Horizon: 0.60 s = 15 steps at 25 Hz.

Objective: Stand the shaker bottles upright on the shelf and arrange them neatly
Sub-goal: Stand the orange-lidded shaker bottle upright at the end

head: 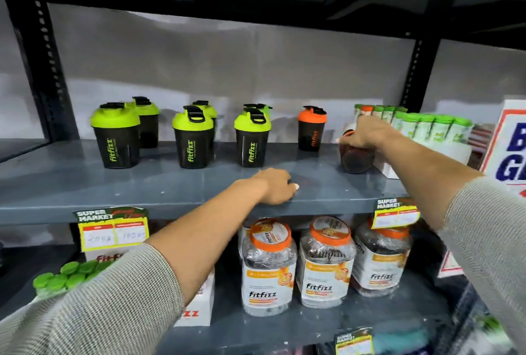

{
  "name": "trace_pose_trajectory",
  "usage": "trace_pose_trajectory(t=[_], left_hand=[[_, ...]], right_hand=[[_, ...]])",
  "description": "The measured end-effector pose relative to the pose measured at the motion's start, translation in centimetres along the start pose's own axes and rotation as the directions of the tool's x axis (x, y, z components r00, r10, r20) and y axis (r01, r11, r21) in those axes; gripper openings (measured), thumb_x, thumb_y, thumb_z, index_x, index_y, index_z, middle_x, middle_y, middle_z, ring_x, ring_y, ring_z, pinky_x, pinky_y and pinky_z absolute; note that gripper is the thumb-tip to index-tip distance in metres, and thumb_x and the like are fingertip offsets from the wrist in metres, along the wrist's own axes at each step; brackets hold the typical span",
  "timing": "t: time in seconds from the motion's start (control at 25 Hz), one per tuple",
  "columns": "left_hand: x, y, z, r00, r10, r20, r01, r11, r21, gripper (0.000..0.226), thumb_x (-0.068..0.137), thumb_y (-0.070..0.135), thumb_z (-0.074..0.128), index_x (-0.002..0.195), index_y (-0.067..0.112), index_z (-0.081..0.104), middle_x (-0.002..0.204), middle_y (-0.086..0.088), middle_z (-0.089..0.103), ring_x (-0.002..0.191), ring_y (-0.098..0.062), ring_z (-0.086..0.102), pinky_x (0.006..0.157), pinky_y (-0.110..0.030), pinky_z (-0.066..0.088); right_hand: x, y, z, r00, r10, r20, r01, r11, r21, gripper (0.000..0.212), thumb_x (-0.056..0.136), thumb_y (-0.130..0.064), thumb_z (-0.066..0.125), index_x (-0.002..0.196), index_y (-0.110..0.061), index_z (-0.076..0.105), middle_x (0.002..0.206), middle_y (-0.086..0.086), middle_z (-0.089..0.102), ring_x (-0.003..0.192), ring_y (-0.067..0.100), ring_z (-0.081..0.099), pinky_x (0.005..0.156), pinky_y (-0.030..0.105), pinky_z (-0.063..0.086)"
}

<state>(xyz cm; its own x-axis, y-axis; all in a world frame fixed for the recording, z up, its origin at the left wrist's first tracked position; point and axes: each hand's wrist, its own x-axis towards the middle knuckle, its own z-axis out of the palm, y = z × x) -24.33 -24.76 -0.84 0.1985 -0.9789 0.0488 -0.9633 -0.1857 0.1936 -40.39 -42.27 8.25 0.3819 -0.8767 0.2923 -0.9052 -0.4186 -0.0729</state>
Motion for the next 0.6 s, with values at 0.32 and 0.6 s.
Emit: trace_pose_trajectory(t=[0.32,0.6], left_hand=[[-0.4,-0.7,1.6,0.984,0.021,-0.177,-0.030,0.998,-0.047,0.052,0.098,0.044,0.039,0.135,0.012,0.054,0.145,-0.011,0.051,0.133,-0.030,0.047,0.108,-0.042,0.040],[-0.4,-0.9,1.6,0.978,0.005,-0.207,-0.017,0.998,-0.058,0.050,0.095,0.046,0.042,0.131,0.016,0.058,0.138,-0.011,0.057,0.126,-0.032,0.053,0.102,-0.044,0.046]], right_hand=[[0.3,-0.4,2.6,0.987,0.112,-0.120,-0.105,0.993,0.058,0.076,0.079,-0.057,0.068,0.132,-0.006,0.051,0.131,0.016,0.059,0.119,0.034,0.058,0.091,0.038,0.049],[1.1,0.2,3.8,0.957,0.281,0.077,-0.289,0.883,0.369,0.080,0.074,-0.063,0.062,0.130,-0.007,0.050,0.124,0.013,0.061,0.114,0.035,0.058,0.094,0.040,0.050]])
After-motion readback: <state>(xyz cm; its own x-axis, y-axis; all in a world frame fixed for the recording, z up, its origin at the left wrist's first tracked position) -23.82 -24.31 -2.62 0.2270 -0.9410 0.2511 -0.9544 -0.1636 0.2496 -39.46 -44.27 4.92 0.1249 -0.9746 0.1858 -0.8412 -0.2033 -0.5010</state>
